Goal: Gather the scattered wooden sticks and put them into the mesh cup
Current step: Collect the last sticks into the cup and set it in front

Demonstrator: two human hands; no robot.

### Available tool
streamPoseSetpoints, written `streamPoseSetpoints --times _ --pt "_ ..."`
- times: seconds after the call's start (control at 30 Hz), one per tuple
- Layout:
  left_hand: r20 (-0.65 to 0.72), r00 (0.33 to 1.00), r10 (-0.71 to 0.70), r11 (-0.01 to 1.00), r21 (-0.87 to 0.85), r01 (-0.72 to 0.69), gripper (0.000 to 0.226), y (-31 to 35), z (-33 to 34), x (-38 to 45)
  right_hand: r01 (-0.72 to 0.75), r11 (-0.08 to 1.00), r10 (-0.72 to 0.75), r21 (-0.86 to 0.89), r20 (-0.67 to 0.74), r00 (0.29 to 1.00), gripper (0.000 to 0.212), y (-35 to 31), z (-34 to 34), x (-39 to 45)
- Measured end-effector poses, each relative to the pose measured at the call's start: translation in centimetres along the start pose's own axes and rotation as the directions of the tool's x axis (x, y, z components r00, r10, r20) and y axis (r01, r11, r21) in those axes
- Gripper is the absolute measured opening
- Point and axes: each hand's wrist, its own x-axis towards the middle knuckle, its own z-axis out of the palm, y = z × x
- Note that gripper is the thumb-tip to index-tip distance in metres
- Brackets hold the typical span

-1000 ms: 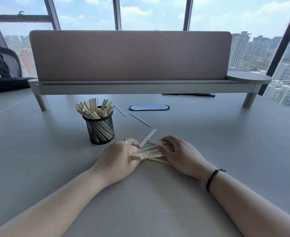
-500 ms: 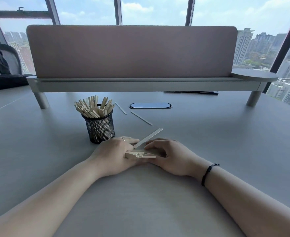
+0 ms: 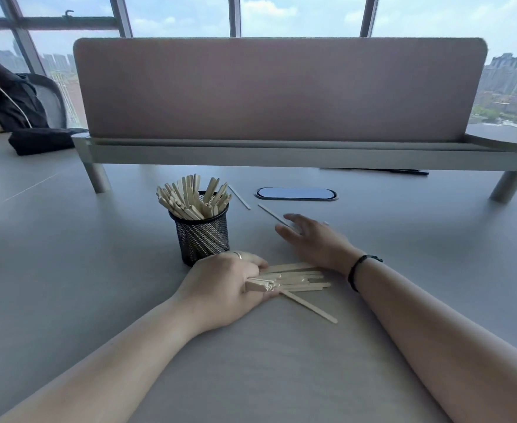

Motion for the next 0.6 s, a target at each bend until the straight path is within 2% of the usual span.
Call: streamPoseSetpoints --times 0.17,0.3,0.37,0.47,0.53,0.6 --pt "-0.047 0.995 -0.085 0.994 0.06 0.087 0.05 -1.2 -0.1 0.0 0.135 0.99 -0.132 -0.031 0.102 0.986 0.074 -2.7 2.2 4.1" --pt "-0.061 0.995 -0.074 0.996 0.054 0.078 0.047 -1.6 0.3 0.1 0.18 0.98 -0.187 0.081 0.1 0.977 0.082 -3.6 2.9 8.8" --pt "-0.068 0.995 -0.069 0.997 0.04 0.071 0.049 -1.7 0.4 0.2 0.201 0.98 -0.2 -0.003 0.122 0.972 0.082 -4.6 3.5 10.6" --pt "-0.066 0.997 -0.05 0.997 0.055 0.054 0.055 -1.7 0.3 0.2 0.244 0.929 -0.194 -0.278 0.197 0.961 0.08 -5.6 5.0 11.6" --pt "-0.074 0.997 -0.028 0.996 0.082 0.034 0.054 -1.6 0.2 0.2 0.273 0.912 -0.222 -0.305 0.193 0.956 0.079 -5.6 5.4 11.2" --pt "-0.087 0.996 -0.021 0.997 0.073 0.028 0.053 -1.5 0.1 0.1 0.293 0.927 -0.256 -0.235 0.177 0.95 0.069 -5.4 4.9 9.9"
